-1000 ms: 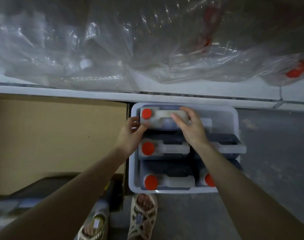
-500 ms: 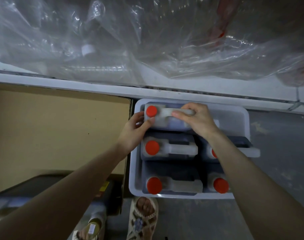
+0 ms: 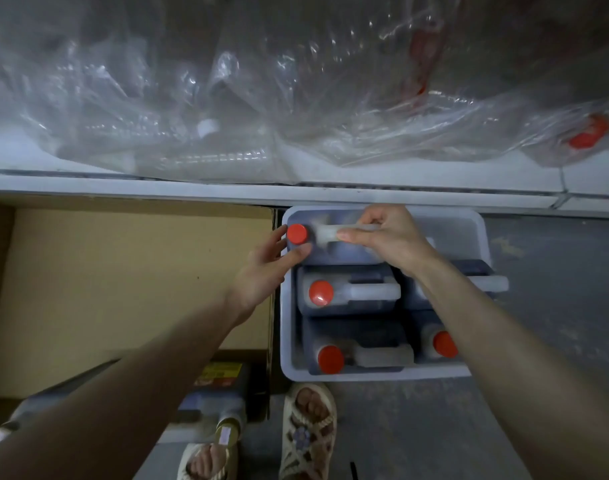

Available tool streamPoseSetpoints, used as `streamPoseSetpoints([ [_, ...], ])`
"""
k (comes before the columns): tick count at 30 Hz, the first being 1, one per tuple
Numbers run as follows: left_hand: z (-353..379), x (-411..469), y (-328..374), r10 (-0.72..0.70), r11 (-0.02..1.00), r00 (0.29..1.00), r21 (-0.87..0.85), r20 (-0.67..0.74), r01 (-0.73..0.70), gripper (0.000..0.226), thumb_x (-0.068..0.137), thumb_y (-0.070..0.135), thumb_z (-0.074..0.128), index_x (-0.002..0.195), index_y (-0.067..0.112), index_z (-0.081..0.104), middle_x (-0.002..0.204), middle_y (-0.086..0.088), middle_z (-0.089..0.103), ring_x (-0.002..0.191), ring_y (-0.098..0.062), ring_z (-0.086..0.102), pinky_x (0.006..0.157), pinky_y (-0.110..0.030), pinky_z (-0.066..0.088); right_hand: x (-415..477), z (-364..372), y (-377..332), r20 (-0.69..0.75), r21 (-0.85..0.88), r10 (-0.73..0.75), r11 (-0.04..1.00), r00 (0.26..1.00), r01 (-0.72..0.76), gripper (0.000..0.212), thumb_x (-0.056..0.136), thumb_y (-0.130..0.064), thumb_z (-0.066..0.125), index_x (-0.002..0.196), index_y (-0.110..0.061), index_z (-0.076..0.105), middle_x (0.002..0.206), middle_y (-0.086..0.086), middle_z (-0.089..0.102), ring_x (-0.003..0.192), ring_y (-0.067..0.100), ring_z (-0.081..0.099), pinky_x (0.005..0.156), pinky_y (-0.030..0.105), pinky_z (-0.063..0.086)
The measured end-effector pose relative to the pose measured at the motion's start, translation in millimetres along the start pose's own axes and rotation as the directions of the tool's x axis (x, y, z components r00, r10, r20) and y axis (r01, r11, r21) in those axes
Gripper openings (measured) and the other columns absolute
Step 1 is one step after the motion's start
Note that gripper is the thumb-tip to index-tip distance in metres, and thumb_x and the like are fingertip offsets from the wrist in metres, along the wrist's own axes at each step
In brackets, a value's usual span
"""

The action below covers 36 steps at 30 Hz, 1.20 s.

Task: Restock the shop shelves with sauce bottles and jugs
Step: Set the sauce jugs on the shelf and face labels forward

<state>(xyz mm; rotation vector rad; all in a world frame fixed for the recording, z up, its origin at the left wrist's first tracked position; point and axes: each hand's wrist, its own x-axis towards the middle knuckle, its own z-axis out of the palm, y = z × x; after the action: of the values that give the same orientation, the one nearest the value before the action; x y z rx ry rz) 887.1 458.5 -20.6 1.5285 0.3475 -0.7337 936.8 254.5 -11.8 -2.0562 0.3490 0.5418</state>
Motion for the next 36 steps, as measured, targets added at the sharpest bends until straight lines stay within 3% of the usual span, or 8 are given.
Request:
streamPoseSetpoints([
  [5,-1,-51,62,0.132,0.991,0.991,-0.026,0.022,-0.132,0.054,0.088,0.014,0.065,0.135,0.032,0.045,0.121,0.018,0.058,0.094,0.013,0.061,0.067,-0.004,0.046,-61,-41,-74,-0.066,0.095,-0.016,0.995,0.998,0.023,0.027,0.072,-0.024,0.083,0.071,-0.006,0.063,0.063,0.001,0.055,0.058,0.009,0.048,0.052,0.014,0.037],
  [12,-8,-163,200,0.283,0.951,0.951,0.094,0.124,-0.295,0.084,0.071,0.019,0.079,0.144,0.026,0.038,0.136,0.002,0.054,0.125,-0.014,0.052,0.1,-0.032,0.048,-176,-123,-215,-0.153,0.172,-0.06,0.981,0.986,0.087,0.03,0.076,-0.021,0.079,0.059,-0.011,0.058,0.049,-0.007,0.052,0.044,-0.002,0.046,0.049,0.011,0.036],
  [16,-8,-247,302,0.412,0.886,0.891,0.142,0.192,-0.44,0.083,0.073,0.001,0.078,0.144,0.013,0.036,0.13,0.001,0.057,0.112,0.001,0.057,0.088,-0.017,0.049,-267,-183,-327,-0.175,0.137,-0.172,0.971,0.97,0.197,0.039,0.076,-0.025,0.079,0.051,-0.011,0.053,0.04,-0.01,0.045,0.039,0.0,0.04,0.046,0.013,0.031],
  [19,-8,-316,380,0.476,0.851,0.857,0.14,0.197,-0.505,0.084,0.067,0.006,0.084,0.138,0.016,0.041,0.123,0.007,0.06,0.106,0.004,0.06,0.085,-0.017,0.05,-332,-222,-407,-0.213,0.108,-0.263,0.951,0.941,0.291,0.041,0.071,-0.03,0.08,0.05,-0.01,0.051,0.054,0.006,0.05,0.049,0.005,0.043,0.05,0.016,0.031],
  [24,-18,-430,504,0.664,0.719,0.742,0.193,0.093,-0.668,0.084,0.05,0.015,0.093,0.122,0.014,0.051,0.119,0.001,0.064,0.102,-0.004,0.063,0.087,-0.021,0.051,-431,-282,-538,-0.265,0.031,-0.419,0.897,0.868,0.442,0.043,0.074,-0.029,0.08,0.048,-0.011,0.05,0.039,-0.007,0.039,0.038,0.003,0.032,0.042,0.015,0.025],
  [30,-34,-554,626,0.829,0.543,0.559,0.213,0.018,-0.812,0.086,0.038,0.043,0.091,0.114,0.023,0.056,0.113,0.006,0.068,0.104,-0.011,0.064,0.093,-0.036,0.052,-539,-336,-669,-0.287,-0.042,-0.621,0.769,0.729,0.638,0.037,0.067,-0.03,0.084,0.073,0.004,0.069,0.061,0.007,0.056,0.051,0.009,0.05,0.05,0.017,0.04],
  [33,-43,-608,674,0.878,0.467,0.479,0.212,0.008,-0.859,0.081,0.039,0.041,0.09,0.111,0.023,0.058,0.11,0.004,0.07,0.103,-0.014,0.066,0.094,-0.043,0.052,-581,-352,-721,-0.299,-0.072,-0.697,0.698,0.652,0.713,0.052,0.058,-0.038,0.085,0.084,0.004,0.071,0.065,0.006,0.061,0.053,0.01,0.054,0.052,0.019,0.042],
  [36,-54,-652,711,0.921,0.382,0.391,0.229,-0.007,-0.896,0.078,0.04,0.04,0.088,0.11,0.021,0.06,0.108,0.002,0.071,0.101,-0.014,0.067,0.094,-0.04,0.052,-610,-361,-767,-0.311,-0.097,-0.758,0.625,0.573,0.775,0.042,0.066,-0.032,0.084,0.08,0.005,0.07,0.064,0.005,0.06,0.054,0.009,0.054,0.056,0.02,0.043],
])
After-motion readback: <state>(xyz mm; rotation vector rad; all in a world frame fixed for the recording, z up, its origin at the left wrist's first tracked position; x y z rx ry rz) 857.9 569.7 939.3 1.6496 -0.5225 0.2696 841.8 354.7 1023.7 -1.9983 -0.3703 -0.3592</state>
